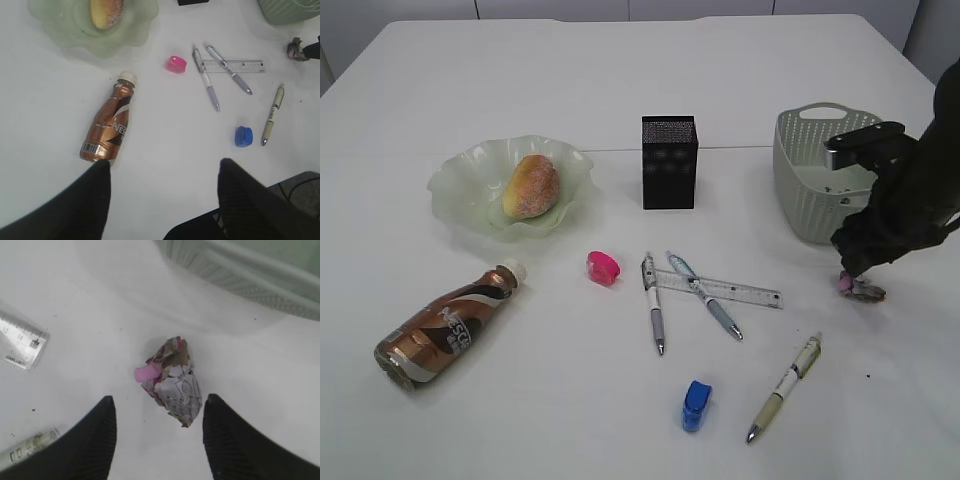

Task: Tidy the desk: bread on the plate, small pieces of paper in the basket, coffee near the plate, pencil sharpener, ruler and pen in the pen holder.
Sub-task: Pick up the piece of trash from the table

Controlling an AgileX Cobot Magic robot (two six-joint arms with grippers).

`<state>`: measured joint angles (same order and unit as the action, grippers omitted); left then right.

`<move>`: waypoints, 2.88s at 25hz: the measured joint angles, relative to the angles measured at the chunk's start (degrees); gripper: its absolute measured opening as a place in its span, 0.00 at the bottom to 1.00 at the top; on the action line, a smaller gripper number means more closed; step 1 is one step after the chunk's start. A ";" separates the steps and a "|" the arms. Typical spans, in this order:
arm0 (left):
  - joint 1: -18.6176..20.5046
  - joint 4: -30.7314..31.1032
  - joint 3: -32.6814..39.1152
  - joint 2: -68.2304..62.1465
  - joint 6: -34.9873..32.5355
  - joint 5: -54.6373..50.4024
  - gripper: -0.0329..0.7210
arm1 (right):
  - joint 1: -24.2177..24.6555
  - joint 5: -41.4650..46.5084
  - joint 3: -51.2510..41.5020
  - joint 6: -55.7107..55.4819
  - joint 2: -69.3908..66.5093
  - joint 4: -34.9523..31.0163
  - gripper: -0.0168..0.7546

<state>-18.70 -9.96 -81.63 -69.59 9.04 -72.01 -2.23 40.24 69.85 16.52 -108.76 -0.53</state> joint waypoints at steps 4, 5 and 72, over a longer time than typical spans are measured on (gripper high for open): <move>0.00 0.00 0.00 0.00 0.00 0.00 0.69 | 0.00 0.00 0.00 0.27 0.00 0.53 0.59; 0.00 0.00 0.00 0.00 0.00 0.00 0.69 | 0.00 0.00 0.00 0.27 0.00 0.53 0.59; 0.00 1.59 0.00 0.00 0.00 0.00 0.69 | 0.00 -7.71 -2.67 18.39 -4.80 0.95 0.68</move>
<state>-18.70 -8.38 -81.63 -69.59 9.04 -72.01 -2.23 32.52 67.18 34.91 -113.56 0.43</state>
